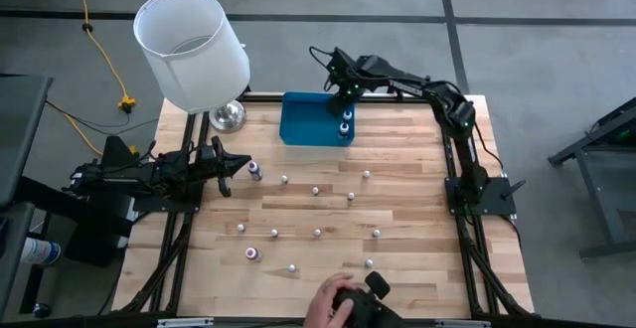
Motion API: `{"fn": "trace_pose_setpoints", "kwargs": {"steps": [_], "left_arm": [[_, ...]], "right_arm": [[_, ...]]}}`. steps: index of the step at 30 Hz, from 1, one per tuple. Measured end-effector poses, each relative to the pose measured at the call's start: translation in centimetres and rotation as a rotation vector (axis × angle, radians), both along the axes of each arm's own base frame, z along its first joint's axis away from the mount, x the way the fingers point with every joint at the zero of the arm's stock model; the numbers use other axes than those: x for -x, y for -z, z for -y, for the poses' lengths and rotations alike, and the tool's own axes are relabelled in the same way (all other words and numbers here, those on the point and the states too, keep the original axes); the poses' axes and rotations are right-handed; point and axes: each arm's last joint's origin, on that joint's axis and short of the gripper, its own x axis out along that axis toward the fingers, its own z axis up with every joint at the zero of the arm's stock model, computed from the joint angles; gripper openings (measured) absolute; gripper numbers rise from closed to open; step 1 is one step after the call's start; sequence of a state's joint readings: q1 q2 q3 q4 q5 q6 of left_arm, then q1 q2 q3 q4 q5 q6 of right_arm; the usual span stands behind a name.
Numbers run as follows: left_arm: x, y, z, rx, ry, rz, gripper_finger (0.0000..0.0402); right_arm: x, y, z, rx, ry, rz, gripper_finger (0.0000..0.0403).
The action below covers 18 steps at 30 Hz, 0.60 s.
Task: Pick & Place food coloring
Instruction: Put the small violet food coloring bottle into the blue bin
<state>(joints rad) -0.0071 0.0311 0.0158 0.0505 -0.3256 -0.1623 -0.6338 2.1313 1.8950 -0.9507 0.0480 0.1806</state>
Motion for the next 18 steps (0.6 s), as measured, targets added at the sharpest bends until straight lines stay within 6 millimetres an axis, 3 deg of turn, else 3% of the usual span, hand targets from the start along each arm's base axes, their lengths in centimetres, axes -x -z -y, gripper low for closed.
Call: {"fn": "trace_pose_setpoints", "kwargs": {"steps": [9, 18], "left_arm": [[0.0, 0.0, 0.0, 0.000, -0.001, 0.000, 0.0000], [0.0, 0.0, 0.0, 0.000, 0.000, -0.001, 0.0000]], "right_arm": [[-0.3, 2.7, 0.2, -0.077, -0.013, -0.060, 0.0070], [-0.3, 3.3, 0.5, -0.090, -0.017, -0.065, 0.0071]]}}
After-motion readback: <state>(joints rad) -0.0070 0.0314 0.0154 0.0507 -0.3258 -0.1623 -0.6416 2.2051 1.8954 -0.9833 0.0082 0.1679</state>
